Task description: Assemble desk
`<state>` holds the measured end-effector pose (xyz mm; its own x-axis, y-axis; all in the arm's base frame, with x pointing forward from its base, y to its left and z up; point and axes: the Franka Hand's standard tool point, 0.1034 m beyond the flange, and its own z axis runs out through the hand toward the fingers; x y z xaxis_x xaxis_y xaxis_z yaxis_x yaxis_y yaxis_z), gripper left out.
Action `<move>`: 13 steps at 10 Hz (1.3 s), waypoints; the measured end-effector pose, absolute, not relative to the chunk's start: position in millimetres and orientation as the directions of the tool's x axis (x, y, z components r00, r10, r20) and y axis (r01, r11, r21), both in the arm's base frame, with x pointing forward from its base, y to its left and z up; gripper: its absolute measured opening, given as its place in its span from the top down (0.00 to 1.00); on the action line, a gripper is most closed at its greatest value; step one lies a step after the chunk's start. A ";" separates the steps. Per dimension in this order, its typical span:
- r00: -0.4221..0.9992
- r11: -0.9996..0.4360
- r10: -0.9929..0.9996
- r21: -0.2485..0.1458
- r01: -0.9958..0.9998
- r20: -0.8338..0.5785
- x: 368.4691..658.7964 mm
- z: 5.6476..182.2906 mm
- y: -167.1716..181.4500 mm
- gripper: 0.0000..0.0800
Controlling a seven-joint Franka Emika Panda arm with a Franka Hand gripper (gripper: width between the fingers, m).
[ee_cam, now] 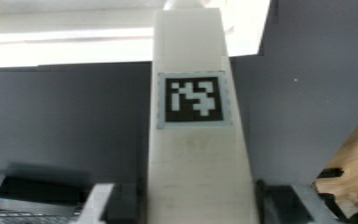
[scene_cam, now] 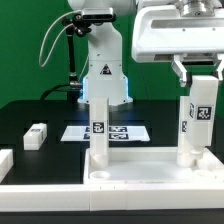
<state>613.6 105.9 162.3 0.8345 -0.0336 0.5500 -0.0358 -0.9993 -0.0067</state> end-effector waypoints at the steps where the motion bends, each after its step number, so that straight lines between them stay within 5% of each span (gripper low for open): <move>1: 0.837 -0.999 -0.031 -0.004 -0.035 0.547 613.1 159.5 106.1 0.64; 13: 0.849 -0.999 -0.011 0.020 -0.025 0.529 621.4 126.4 119.3 0.64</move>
Offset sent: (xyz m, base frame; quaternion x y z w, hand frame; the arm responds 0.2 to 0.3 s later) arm 0.0119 0.0053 -0.0120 -0.0070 0.0100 0.0101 0.9999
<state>621.4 119.3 126.4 0.8486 -0.0110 0.5288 -0.0252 -0.9995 0.0197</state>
